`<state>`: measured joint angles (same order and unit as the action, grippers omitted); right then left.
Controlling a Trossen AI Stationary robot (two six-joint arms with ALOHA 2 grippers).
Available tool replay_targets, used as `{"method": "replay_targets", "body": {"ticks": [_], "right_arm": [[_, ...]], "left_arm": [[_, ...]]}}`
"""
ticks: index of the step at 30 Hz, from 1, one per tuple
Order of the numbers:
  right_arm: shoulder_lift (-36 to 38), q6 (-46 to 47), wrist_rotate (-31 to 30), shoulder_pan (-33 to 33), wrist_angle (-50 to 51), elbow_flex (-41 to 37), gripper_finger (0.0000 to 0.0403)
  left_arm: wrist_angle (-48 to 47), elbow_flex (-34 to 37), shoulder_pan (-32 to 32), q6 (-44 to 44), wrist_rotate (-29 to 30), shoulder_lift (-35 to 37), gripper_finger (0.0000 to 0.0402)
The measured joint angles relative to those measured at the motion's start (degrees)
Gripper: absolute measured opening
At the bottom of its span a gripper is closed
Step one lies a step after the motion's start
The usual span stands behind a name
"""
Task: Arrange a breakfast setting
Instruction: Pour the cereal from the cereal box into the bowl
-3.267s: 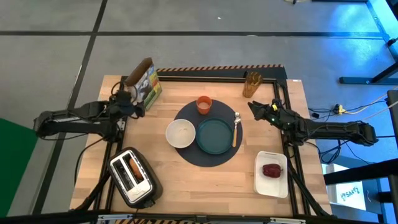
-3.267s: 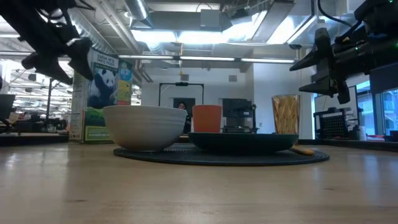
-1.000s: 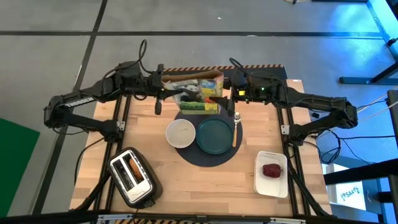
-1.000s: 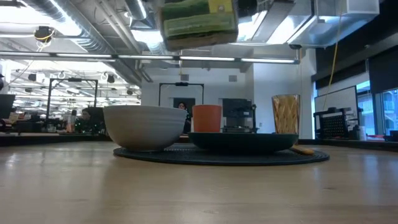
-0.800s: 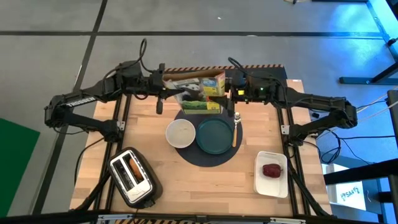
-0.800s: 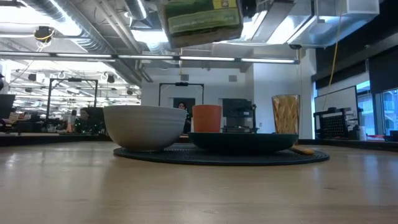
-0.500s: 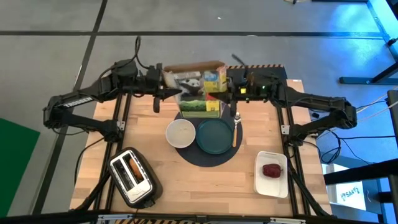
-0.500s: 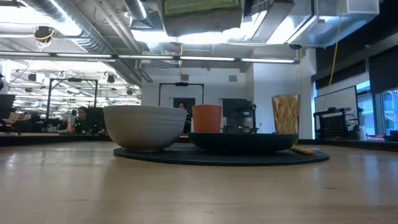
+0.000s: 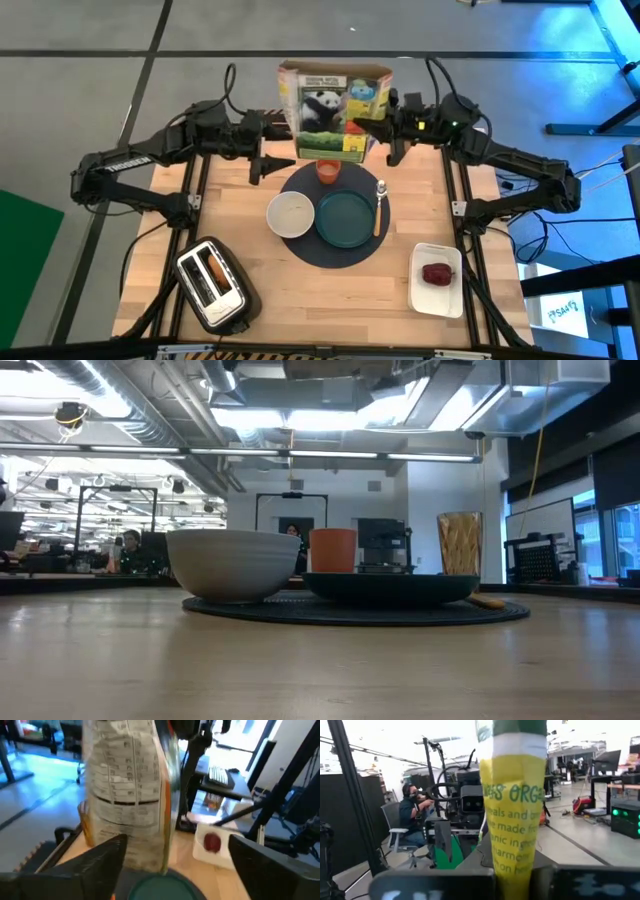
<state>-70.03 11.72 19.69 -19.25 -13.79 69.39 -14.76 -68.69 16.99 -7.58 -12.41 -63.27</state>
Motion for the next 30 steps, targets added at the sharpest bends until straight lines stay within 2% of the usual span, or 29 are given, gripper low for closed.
{"method": "replay_targets", "body": {"ticks": [5, 16, 18, 24, 30], "right_arm": [[-0.2, -0.2, 0.8, 0.0, -0.4, 0.1, 0.0], [0.0, -0.5, 3.1, 0.2, -1.7, 0.0, 0.0], [0.0, -0.5, 3.2, 0.1, -2.3, 0.0, 0.0], [-1.3, 0.1, 6.2, 0.2, -3.8, 0.0, 0.0], [-2.6, 1.4, 7.0, 0.1, -5.4, -0.1, 0.0]], "left_arm": [[2.8, 0.0, -0.5, 0.4, 7.5, -1.7, 0.0395], [3.2, 0.0, -0.6, 0.6, 17.5, -3.4, 0.0399], [4.2, 0.0, -0.6, 0.6, 17.2, -3.1, 0.0398], [13.1, 0.0, -0.6, 2.0, 5.1, -5.2, 0.0397], [14.9, 0.0, -1.3, 2.3, 1.2, -8.7, 0.0393]]}}
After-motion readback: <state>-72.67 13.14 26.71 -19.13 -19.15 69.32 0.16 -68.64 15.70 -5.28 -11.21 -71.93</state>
